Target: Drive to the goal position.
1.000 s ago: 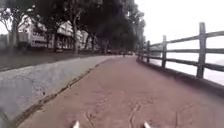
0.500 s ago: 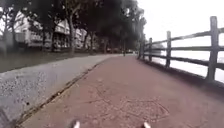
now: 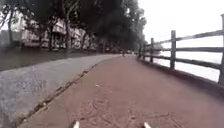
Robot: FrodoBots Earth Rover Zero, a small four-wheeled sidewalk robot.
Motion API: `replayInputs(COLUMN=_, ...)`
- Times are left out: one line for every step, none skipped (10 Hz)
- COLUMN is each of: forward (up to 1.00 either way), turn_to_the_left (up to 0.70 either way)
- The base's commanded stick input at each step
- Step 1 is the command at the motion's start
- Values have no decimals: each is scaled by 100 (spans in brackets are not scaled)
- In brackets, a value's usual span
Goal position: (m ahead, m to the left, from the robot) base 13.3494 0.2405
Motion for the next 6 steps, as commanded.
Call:
replayInputs(forward=70, turn_to_the_left=-1)
replayInputs(forward=70, turn_to_the_left=0)
replayInputs(forward=70, turn_to_the_left=0)
replayInputs(forward=70, turn_to_the_left=0)
replayInputs(forward=70, turn_to_the_left=0)
replayInputs(forward=70, turn_to_the_left=0)
